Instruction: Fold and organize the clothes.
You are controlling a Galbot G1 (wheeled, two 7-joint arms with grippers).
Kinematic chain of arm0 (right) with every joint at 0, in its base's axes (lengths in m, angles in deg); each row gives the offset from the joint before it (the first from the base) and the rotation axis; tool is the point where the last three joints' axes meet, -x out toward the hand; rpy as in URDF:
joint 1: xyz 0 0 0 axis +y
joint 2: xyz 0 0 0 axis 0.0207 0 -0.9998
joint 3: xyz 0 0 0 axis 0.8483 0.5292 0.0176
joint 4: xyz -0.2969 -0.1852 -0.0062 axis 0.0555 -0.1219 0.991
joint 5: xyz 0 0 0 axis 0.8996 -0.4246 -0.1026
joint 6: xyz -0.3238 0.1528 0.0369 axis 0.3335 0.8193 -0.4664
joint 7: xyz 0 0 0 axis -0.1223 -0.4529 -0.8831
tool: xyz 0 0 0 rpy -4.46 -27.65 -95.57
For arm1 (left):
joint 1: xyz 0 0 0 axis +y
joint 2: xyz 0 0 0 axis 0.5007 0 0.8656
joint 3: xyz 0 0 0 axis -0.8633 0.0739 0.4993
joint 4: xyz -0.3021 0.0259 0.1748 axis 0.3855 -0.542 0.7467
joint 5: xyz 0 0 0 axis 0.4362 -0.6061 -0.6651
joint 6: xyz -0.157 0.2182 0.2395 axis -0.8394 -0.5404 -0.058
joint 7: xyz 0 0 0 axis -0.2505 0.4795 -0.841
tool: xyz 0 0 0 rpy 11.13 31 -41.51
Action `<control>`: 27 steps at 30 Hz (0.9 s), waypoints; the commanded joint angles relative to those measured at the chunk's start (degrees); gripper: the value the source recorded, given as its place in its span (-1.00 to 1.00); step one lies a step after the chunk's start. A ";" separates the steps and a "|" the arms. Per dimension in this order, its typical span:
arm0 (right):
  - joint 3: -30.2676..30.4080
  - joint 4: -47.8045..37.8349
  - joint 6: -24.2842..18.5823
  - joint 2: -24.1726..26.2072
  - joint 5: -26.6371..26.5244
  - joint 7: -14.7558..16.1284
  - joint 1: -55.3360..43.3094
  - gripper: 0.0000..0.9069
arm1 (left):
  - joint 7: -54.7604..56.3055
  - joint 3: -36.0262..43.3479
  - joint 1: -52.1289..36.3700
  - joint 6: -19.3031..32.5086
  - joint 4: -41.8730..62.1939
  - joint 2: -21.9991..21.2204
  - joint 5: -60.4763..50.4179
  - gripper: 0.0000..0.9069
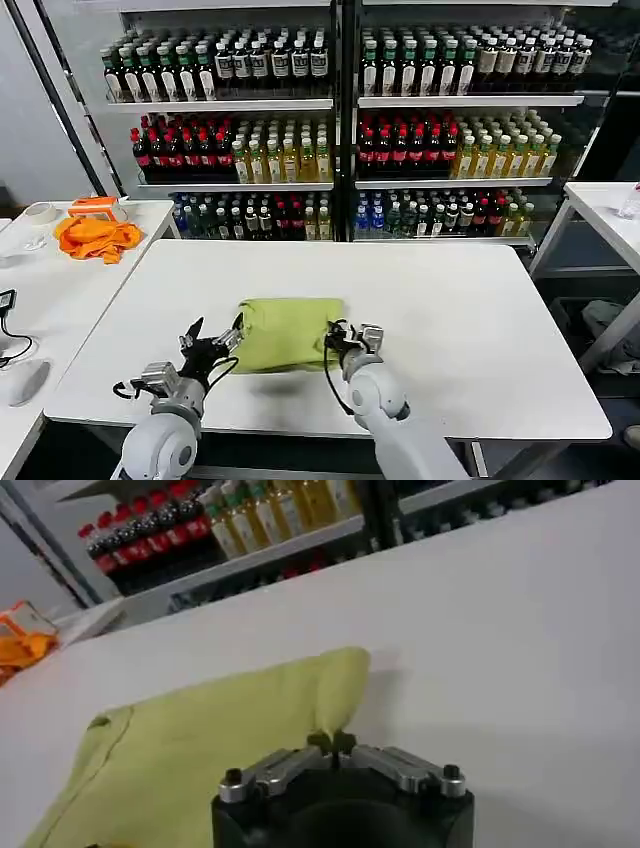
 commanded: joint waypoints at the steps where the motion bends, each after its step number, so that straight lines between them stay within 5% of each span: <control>1: -4.23 4.56 -0.35 9.01 0.71 1.53 2.30 -1.00 | -0.32 0.82 -1.03 0.07 0.32 -0.25 -0.15 1.00; 11: -6.98 7.99 0.57 15.53 3.75 4.77 4.54 -1.00 | -0.58 1.24 -1.62 -0.06 0.46 -0.45 -0.13 1.00; 12: -6.97 8.05 0.71 15.63 4.77 5.44 4.58 0.02 | -0.64 1.30 -1.65 -0.04 0.46 -0.46 -0.13 1.00; 13: -6.85 8.12 0.66 15.63 6.48 6.25 4.59 0.84 | -0.70 1.38 -1.69 -0.03 0.48 -0.51 -0.16 1.00; 14: -6.75 8.14 -0.40 15.53 7.59 6.92 4.62 1.00 | -0.71 1.43 -1.71 0.00 0.46 -0.53 -0.18 1.00; 20: -6.83 9.65 -11.07 15.14 20.27 10.07 6.66 1.00 | -1.45 2.02 -1.48 0.41 0.00 -0.32 -2.10 1.00; 27: -9.24 13.96 -17.01 16.47 24.60 12.18 11.31 1.00 | -2.28 2.22 -0.82 1.20 -1.36 0.06 -4.45 1.00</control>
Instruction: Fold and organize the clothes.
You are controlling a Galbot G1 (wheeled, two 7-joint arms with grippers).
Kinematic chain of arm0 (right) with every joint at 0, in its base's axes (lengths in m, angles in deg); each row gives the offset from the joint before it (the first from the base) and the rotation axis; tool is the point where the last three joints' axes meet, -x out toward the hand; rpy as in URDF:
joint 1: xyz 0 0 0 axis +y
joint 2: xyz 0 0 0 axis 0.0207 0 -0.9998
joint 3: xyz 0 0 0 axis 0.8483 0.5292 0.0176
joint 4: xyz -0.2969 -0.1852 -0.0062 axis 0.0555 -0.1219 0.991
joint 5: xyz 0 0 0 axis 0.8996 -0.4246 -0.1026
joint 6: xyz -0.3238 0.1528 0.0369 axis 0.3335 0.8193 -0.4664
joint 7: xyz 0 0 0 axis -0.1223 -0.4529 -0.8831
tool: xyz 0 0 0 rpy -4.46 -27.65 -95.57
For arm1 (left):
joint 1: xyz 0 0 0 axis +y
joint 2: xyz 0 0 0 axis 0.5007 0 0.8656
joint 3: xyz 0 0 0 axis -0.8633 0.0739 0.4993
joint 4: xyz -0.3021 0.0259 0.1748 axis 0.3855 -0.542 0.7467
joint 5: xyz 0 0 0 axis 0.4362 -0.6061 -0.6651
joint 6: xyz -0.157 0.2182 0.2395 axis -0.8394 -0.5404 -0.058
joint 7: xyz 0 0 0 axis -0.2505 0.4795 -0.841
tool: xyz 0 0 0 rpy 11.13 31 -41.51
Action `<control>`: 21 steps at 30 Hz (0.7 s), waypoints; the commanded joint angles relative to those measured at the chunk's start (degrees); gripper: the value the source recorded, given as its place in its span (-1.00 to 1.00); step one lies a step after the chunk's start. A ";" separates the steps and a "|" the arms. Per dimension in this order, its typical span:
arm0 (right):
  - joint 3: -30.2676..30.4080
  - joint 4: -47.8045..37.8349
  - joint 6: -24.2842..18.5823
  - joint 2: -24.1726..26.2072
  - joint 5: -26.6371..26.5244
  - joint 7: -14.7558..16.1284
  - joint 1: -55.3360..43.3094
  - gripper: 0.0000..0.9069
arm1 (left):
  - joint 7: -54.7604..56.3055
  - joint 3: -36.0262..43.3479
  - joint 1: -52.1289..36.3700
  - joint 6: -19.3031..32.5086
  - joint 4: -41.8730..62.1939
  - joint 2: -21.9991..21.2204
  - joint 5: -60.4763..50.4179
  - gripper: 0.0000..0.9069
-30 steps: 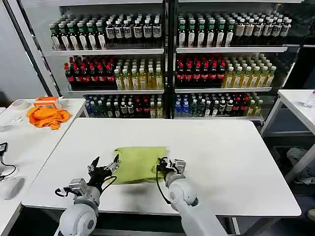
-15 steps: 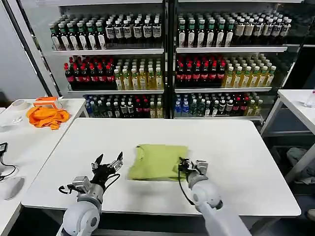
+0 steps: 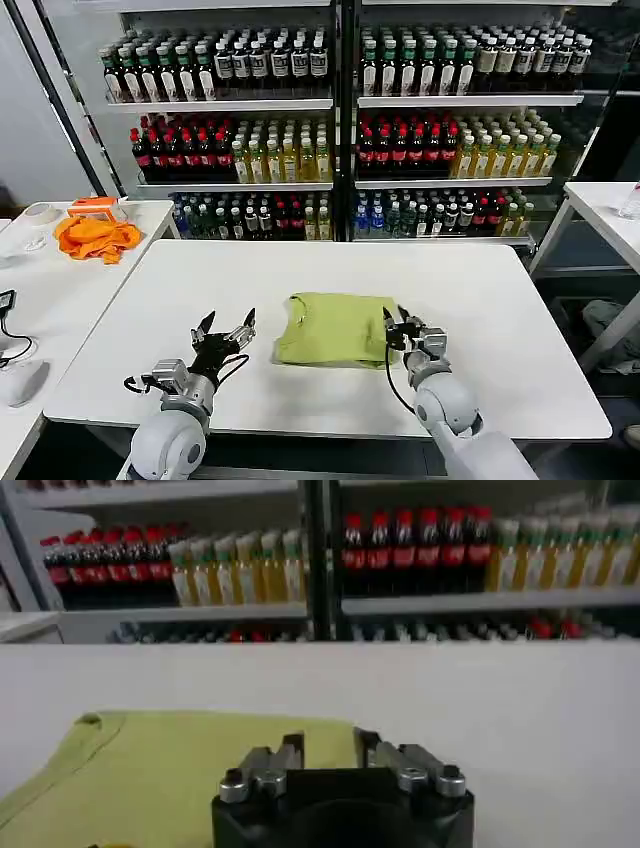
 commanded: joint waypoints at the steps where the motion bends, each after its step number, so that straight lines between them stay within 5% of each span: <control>1: -3.04 5.50 -11.14 2.74 12.06 4.16 5.58 1.00 | -0.67 0.25 0.45 0.64 -1.29 0.09 -2.78 1.00; 6: -4.75 7.38 -13.79 2.93 11.15 3.64 7.71 1.00 | -1.08 0.95 0.64 0.93 -1.90 -0.13 -3.80 1.00; 21: -7.55 13.44 -12.62 2.53 10.71 3.84 12.89 1.00 | -1.39 1.41 3.06 1.51 -6.00 -0.79 -5.74 1.00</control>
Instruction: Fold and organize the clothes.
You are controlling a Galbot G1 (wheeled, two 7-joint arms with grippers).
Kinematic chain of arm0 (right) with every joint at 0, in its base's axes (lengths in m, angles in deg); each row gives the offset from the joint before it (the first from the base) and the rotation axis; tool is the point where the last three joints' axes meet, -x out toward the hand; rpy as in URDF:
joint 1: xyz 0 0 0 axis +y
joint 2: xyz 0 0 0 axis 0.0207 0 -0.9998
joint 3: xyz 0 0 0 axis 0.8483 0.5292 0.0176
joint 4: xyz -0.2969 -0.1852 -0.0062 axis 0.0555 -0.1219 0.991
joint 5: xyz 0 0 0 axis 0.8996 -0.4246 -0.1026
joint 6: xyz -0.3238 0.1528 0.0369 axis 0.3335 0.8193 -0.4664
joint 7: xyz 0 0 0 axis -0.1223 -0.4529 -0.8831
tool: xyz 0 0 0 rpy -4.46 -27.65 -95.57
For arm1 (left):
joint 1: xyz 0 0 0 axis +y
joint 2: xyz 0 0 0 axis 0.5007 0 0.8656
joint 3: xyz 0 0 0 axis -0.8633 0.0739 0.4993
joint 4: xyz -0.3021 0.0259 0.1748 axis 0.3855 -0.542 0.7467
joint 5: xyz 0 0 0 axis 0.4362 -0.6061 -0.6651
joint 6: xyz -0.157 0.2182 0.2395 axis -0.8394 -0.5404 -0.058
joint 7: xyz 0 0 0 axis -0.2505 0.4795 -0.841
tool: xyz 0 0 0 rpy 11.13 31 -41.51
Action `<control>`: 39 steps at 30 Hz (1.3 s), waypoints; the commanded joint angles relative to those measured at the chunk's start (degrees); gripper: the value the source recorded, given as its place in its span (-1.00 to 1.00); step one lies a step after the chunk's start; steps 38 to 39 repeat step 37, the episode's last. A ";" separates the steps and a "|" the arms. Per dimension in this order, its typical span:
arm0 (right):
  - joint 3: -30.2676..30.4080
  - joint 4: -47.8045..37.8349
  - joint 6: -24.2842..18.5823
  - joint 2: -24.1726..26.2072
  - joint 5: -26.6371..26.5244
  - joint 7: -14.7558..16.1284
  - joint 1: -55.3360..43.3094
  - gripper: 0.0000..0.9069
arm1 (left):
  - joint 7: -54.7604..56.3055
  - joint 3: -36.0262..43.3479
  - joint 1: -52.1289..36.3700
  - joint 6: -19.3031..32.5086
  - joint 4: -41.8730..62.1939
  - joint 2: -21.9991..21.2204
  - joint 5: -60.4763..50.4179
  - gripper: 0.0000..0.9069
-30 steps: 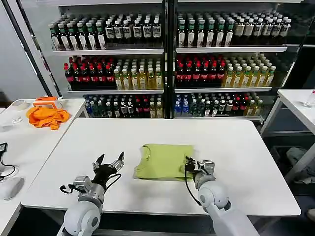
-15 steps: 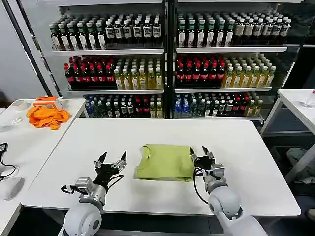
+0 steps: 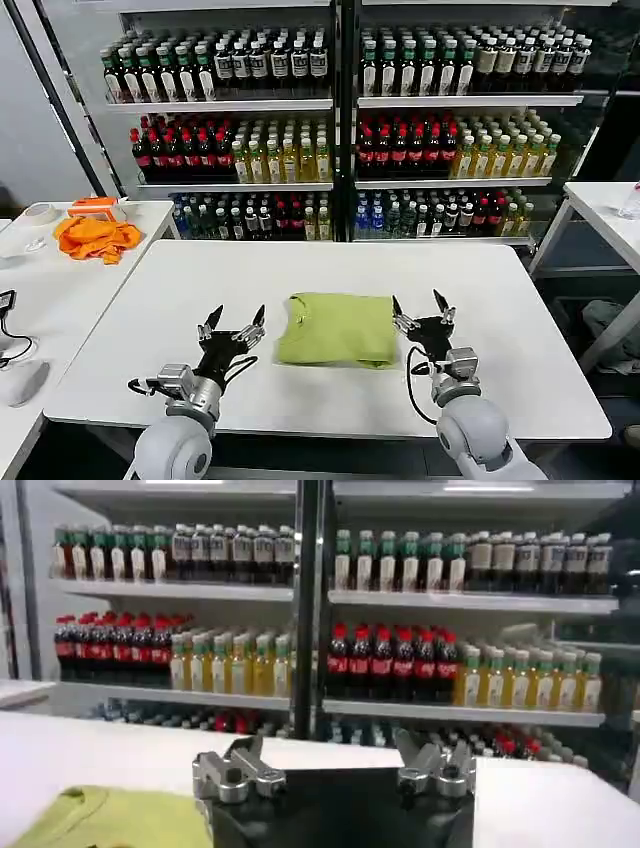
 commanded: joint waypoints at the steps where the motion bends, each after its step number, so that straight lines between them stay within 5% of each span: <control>1: -1.99 5.07 -1.42 0.59 1.52 1.03 4.38 1.00 | -0.09 0.12 1.79 0.40 -2.78 0.26 -1.60 1.00; 24: -10.66 13.13 1.62 1.02 -0.63 3.81 14.64 1.00 | -0.36 -0.99 6.64 -1.73 -7.84 -0.78 -5.50 1.00; 39: -10.67 15.69 3.27 0.20 0.67 4.45 16.86 1.00 | -2.11 -1.62 9.15 -3.93 -10.77 -1.05 -6.78 1.00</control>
